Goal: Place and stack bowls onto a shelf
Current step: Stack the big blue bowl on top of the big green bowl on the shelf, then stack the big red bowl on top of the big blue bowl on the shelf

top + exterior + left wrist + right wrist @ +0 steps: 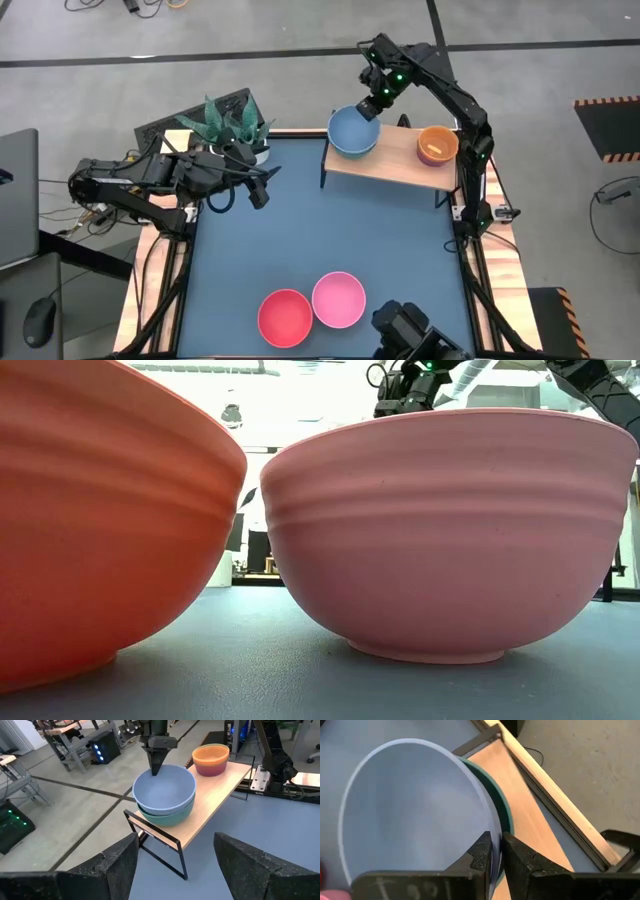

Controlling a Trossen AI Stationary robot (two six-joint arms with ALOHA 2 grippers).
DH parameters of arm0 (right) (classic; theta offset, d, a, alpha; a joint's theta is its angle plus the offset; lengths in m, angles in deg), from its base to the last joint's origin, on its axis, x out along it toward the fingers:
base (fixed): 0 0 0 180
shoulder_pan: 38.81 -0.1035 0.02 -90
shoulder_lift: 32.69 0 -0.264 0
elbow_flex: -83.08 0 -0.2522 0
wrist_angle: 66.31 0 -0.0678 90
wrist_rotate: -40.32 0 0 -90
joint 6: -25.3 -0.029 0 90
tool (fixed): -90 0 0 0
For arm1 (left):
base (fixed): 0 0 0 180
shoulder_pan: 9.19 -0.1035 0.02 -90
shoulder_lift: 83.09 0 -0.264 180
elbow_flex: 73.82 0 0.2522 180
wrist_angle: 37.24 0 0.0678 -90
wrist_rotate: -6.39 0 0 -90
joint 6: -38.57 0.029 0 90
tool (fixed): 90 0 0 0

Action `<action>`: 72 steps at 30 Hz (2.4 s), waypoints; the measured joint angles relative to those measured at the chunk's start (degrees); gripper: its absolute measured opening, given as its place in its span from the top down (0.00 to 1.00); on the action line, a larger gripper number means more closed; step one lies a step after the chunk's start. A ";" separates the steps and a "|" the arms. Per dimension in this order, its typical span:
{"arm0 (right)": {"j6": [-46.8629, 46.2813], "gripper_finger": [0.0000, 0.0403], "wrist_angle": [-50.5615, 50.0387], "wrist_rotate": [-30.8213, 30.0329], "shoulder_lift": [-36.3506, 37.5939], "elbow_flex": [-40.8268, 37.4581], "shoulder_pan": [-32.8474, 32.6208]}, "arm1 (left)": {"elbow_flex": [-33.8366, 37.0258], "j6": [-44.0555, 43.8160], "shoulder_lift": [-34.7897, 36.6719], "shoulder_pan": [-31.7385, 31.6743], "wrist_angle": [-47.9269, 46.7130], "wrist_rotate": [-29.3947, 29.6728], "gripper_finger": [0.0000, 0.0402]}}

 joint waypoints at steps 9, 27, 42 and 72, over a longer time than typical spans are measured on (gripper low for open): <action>-0.13 0.60 3.49 -0.04 0.02 0.00 -0.66 | 0.00 -0.02 -0.01 0.00 0.15 -0.31 0.39; -2.83 0.54 3.40 7.50 18.33 0.11 -2.00 | 2.32 -14.68 -1.77 1.99 -10.64 -33.15 0.39; -2.81 0.54 2.25 5.29 24.05 0.04 -5.64 | 17.25 -38.15 -14.10 20.50 -4.71 -42.74 0.39; 4.17 0.54 -2.73 5.81 19.34 0.00 -6.40 | 19.93 -39.31 -27.58 21.81 1.09 -38.91 0.47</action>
